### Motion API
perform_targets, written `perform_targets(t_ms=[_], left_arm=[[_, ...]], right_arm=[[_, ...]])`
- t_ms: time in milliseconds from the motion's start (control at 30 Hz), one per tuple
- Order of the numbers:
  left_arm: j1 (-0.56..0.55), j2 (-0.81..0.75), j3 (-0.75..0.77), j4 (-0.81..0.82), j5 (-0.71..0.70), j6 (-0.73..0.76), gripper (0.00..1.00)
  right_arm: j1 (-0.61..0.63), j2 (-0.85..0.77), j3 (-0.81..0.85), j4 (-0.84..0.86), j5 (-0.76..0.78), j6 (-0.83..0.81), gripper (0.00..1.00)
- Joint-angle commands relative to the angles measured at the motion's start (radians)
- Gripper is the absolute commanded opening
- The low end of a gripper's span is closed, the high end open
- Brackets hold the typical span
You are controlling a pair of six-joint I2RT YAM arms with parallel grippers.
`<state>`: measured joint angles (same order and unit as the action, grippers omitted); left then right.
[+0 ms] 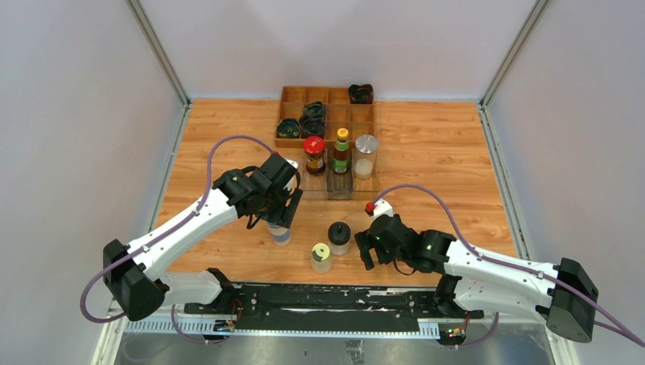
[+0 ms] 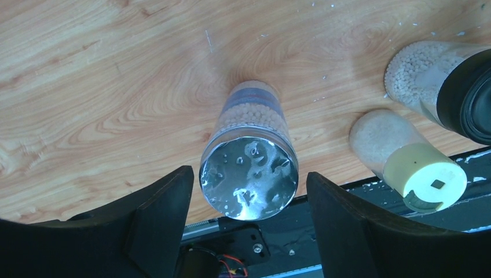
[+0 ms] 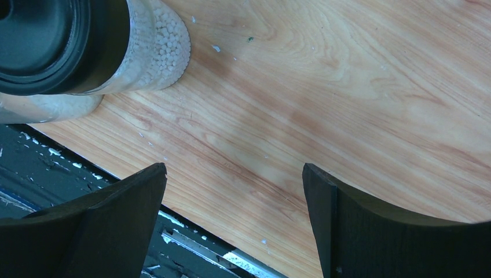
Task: Organize the condiment bottles
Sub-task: Pick up the bottle from the center of the board.
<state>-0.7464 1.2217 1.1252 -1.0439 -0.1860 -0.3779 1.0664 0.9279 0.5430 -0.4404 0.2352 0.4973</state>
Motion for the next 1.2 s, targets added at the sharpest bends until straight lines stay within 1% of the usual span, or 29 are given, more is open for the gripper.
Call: perform_targets(t_ms=[0, 67, 133, 167, 333, 733, 967, 1167], left_arm=[[0.010, 0.009, -0.013, 0.015, 0.005, -0.004, 0.76], [0.010, 0.011, -0.011, 0.016, 0.005, -0.005, 0.70], [0.010, 0.014, -0.010, 0.016, 0.006, -0.006, 0.58], [0.010, 0.017, -0.008, 0.017, 0.008, -0.008, 0.56], [0.010, 0.017, 0.000, 0.018, 0.005, -0.014, 0.55], [0.010, -0.012, 0.082, 0.012, -0.003, -0.019, 0.48], [0.010, 0.010, 0.131, 0.010, 0.006, -0.013, 0.46], [0.010, 0.053, 0.199, -0.001, 0.011, 0.002, 0.44]], right_arm=[[0.014, -0.017, -0.024, -0.002, 0.017, 0.002, 0.93], [0.014, -0.018, -0.026, -0.002, 0.017, 0.003, 0.93], [0.014, -0.020, -0.027, -0.002, 0.016, 0.004, 0.93], [0.015, -0.020, -0.027, -0.002, 0.016, 0.004, 0.93], [0.014, -0.028, -0.030, -0.003, 0.018, 0.005, 0.93], [0.014, -0.029, -0.032, -0.003, 0.021, 0.007, 0.93], [0.014, -0.040, -0.021, -0.016, 0.032, 0.002, 0.93], [0.014, -0.065, 0.015, -0.063, 0.054, -0.003, 0.93]])
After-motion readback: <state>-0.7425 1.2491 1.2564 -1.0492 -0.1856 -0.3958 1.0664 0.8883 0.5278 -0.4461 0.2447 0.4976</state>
